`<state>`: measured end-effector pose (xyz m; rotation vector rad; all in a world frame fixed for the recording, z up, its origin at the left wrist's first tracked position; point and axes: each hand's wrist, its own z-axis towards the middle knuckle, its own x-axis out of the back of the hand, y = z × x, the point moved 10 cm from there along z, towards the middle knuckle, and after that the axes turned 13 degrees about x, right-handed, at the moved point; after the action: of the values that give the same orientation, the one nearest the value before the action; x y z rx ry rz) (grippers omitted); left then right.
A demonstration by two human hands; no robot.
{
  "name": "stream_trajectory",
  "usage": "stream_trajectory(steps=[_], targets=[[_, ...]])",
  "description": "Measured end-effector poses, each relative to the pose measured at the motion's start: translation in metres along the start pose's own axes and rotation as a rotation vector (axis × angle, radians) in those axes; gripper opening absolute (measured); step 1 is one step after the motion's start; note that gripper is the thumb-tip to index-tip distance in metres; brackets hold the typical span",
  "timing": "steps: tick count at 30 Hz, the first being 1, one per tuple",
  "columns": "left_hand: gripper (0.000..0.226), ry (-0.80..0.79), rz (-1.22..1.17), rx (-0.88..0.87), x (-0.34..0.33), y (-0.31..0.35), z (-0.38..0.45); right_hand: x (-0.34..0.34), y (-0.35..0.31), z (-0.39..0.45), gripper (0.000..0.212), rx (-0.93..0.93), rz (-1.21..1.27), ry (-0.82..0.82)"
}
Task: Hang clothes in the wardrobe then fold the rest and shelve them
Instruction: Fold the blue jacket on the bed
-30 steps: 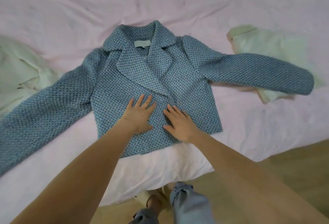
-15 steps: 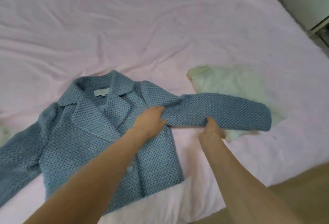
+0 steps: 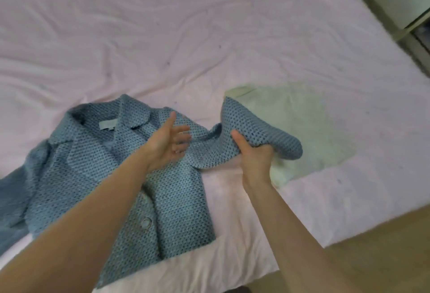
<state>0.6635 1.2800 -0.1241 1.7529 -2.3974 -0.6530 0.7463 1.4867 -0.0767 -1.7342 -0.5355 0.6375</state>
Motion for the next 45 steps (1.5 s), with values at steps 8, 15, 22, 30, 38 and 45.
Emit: stream_trajectory(steps=[8,15,22,30,38,45], targets=[[0.088,-0.021,-0.448,-0.131,0.110,-0.035,-0.127,-0.156,-0.029,-0.162,0.021,1.033,-0.805,-0.838],[0.084,0.010,-0.311,-0.088,0.156,-0.096,-0.173,-0.180,0.060,-0.267,0.026,1.474,-1.134,-1.508],[0.060,0.515,0.392,0.013,0.223,-0.173,-0.158,-0.172,0.112,-0.299,0.050,1.189,-1.300,-1.918],[0.063,0.428,0.995,0.105,0.230,-0.166,-0.150,-0.190,0.072,-0.237,0.051,0.963,-1.256,-1.446],[0.045,0.517,0.920,-0.119,0.181,-0.078,-0.111,-0.194,0.039,-0.091,0.041,0.649,-1.251,-1.113],[0.036,0.505,0.759,-0.070,0.138,-0.018,-0.036,-0.246,0.067,-0.019,0.075,0.901,-1.450,-1.606]])
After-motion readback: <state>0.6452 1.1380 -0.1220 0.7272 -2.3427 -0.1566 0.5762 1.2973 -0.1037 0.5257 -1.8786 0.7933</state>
